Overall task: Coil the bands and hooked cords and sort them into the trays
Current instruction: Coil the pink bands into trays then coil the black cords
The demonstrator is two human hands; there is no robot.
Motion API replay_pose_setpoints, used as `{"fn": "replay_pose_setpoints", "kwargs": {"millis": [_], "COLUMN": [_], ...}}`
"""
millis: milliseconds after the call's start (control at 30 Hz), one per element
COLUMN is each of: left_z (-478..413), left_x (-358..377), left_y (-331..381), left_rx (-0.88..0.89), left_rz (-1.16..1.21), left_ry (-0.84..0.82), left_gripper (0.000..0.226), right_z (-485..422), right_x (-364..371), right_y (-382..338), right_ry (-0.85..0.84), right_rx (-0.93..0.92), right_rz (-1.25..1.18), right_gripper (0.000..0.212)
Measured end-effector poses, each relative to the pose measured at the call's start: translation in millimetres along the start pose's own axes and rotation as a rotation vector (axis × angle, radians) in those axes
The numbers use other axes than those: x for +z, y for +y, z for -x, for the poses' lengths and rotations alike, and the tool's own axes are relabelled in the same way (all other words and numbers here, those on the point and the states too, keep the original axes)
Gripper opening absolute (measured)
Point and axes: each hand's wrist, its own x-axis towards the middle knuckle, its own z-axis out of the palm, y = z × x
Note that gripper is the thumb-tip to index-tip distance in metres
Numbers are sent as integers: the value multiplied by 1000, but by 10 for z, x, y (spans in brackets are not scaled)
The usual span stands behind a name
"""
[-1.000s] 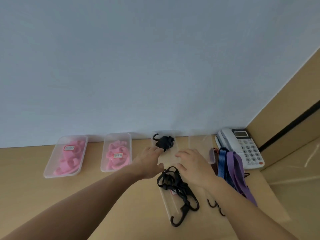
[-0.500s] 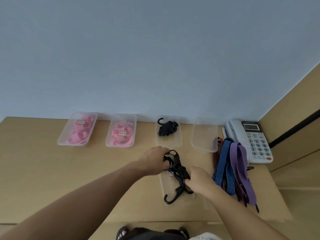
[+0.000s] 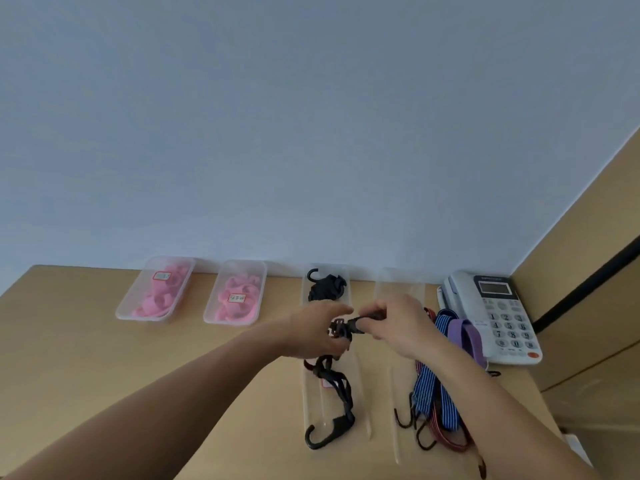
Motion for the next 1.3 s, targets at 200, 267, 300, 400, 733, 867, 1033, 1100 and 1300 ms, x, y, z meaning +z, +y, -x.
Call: {"fn": "replay_pose_setpoints", "kwargs": {"millis": [200, 267, 300, 400, 733, 867, 1033, 1100, 1300], "left_z": [157, 189, 206, 253, 313, 393, 507, 538, 451], "left_x": [-623, -769, -815, -891, -1138, -1260, -1237, -1192, -1260], "left_y": [299, 359, 378, 384, 267, 155, 232, 253, 306], "left_rx": [65, 75, 73, 90, -105, -25, 170, 223, 299], "left_rz": [305, 360, 371, 499, 663, 442, 584, 669, 967], "left_ry": [126, 116, 106, 116, 419, 687, 64, 37, 216], "left_gripper": [14, 15, 16, 21, 39, 46, 52, 49, 43], "right_z": [32, 30, 27, 29, 138, 114, 54, 27, 40], "right_x": [-421, -455, -449, -365, -242, -459, -582, -603, -561], "right_y": [-571, -652, -679, -725, -889, -913, -925, -903, -816], "right_ry": [115, 118, 127, 146, -50, -185, -200, -122, -64], "right_rx": [-114, -116, -108, -93, -183, -142, -193, -202, -265], "right_rz": [-488, -654, -725, -923, -868, -951, -1000, -1042, -1028], "right_gripper": [8, 17, 21, 50, 36, 34, 25, 36, 38]}}
